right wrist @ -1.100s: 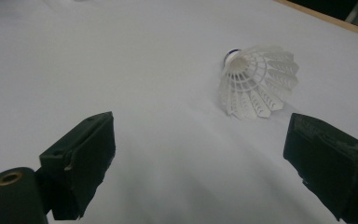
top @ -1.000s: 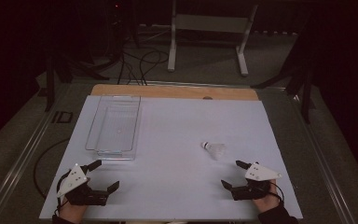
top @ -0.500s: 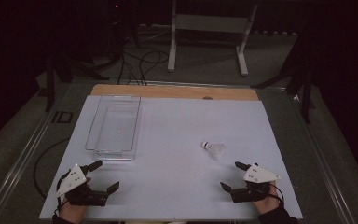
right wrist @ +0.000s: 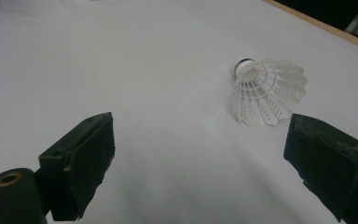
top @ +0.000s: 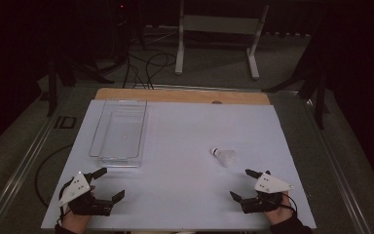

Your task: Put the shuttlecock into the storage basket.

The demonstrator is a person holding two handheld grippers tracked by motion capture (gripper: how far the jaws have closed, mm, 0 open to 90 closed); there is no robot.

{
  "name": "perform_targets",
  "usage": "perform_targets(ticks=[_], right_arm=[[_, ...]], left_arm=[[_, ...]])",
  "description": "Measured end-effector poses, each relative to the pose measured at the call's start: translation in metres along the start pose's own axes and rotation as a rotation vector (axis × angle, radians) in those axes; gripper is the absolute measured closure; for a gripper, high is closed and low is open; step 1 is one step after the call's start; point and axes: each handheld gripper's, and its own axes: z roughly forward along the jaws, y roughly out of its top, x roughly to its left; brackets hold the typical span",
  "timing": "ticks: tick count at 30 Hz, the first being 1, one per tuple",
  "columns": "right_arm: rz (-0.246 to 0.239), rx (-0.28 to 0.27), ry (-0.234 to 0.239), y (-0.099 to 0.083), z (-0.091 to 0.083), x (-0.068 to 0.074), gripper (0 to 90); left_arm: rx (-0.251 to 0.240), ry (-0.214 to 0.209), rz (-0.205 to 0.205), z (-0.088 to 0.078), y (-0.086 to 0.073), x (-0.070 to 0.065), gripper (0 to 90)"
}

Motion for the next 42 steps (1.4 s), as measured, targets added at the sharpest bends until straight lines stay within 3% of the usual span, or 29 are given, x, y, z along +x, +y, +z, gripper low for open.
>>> perform_targets(ticks=[6, 9, 14, 26, 31, 42], right_arm=[[-0.012, 0.030, 0.005, 0.005, -0.001, 0.002, 8.3], [-0.012, 0.025, -0.003, 0.006, -0.003, 0.003, 8.0], [0.012, 0.001, 0.020, 0.015, -0.009, 0.004, 7.7], [-0.054, -0.045, -0.026, 0.063, -0.036, -0.002, 7.7], [-0.070, -0.015, -0.028, 0.074, -0.037, -0.004, 7.7], [-0.039, 0.073, -0.064, 0.083, -0.025, -0.014, 7.7]], left_arm=[[-0.006, 0.000, -0.001, -0.001, 0.000, 0.000, 0.0], [-0.002, -0.002, 0.001, -0.001, 0.000, 0.000, 0.0], [0.003, -0.005, 0.007, -0.001, 0.000, -0.001, 0.0], [-0.003, -0.004, 0.003, -0.001, 0.000, -0.001, 0.0], [0.000, -0.006, 0.007, -0.001, 0.000, -0.001, 0.0], [-0.001, -0.009, 0.008, -0.001, 0.000, -0.001, 0.0]])
